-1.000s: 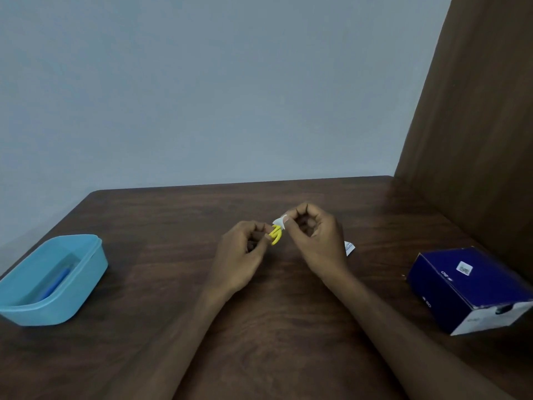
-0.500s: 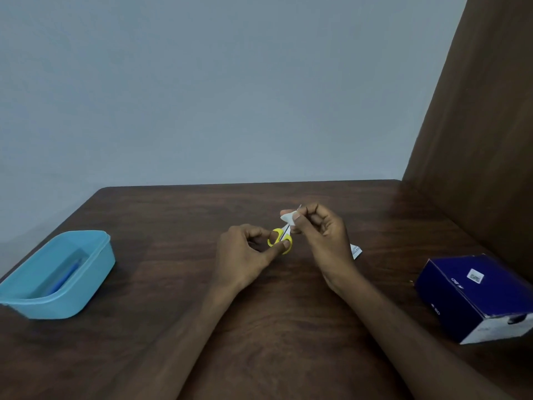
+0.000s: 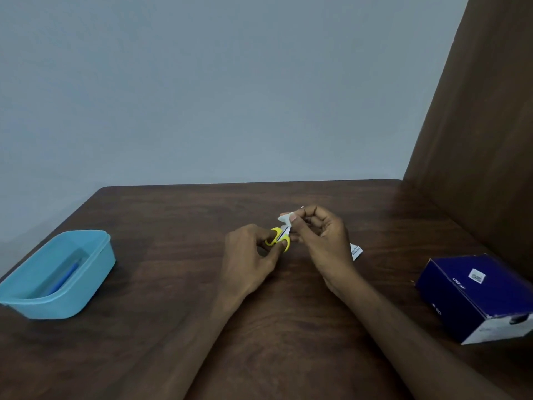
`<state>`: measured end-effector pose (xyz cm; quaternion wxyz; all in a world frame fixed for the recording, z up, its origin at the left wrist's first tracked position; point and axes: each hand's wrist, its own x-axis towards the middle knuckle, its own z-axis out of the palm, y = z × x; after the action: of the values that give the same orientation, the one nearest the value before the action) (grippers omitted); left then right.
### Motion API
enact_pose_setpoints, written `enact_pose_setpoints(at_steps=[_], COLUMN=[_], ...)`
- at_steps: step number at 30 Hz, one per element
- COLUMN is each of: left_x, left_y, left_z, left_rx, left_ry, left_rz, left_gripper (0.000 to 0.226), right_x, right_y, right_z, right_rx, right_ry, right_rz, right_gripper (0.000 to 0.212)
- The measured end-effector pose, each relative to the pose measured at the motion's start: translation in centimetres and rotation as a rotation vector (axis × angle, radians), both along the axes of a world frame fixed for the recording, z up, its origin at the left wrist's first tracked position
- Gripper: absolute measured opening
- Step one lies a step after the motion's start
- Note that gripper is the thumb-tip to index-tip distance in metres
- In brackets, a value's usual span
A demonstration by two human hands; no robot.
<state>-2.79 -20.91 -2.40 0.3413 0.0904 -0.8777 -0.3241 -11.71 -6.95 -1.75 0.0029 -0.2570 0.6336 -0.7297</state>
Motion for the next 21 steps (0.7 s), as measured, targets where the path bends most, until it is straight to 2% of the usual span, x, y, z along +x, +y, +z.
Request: enact_pose_setpoints(at_steps=[4, 7, 9, 12, 14, 21], left_x=[-0.1, -0.2, -0.3, -0.2, -0.4, -0.6], left_y=[-0.4, -0.6, -0.5, 0.0, 0.1, -0.2], left_z=[0.0, -0.2, -0.3, -0.2, -0.3, -0.9], left_rx=[0.130, 0.175, 0.128, 0.005, -0.041, -0.069], left_ry=[-0.024, -0.011, 0.003, 0.050, 0.073, 0.051], left_rz=[0.017, 0.056, 0.070, 0.082, 0.084, 0.075], left_gripper=[0.007, 0.021, 0.031, 0.034, 0.026, 0.048], right_x=[-0.1, -0.1, 0.1, 0.2, -0.2, -1.2], right_y=[0.0, 1.0, 1.7, 1.5, 0.9, 1.3], right_z=[0.0, 0.6, 1.3, 0.8, 0.0, -0.4], right_rx=[0.051, 0.101, 0.180, 0.324, 0.415, 0.436], right_ry=[0.100, 0.319, 0.558, 0.771, 0.808, 0.796], right_rz=[-0.044, -0.323, -0.402, -0.315, -0.269, -0.292], right_gripper=[0.007, 0.009, 0.009, 0.009, 0.010, 0.007])
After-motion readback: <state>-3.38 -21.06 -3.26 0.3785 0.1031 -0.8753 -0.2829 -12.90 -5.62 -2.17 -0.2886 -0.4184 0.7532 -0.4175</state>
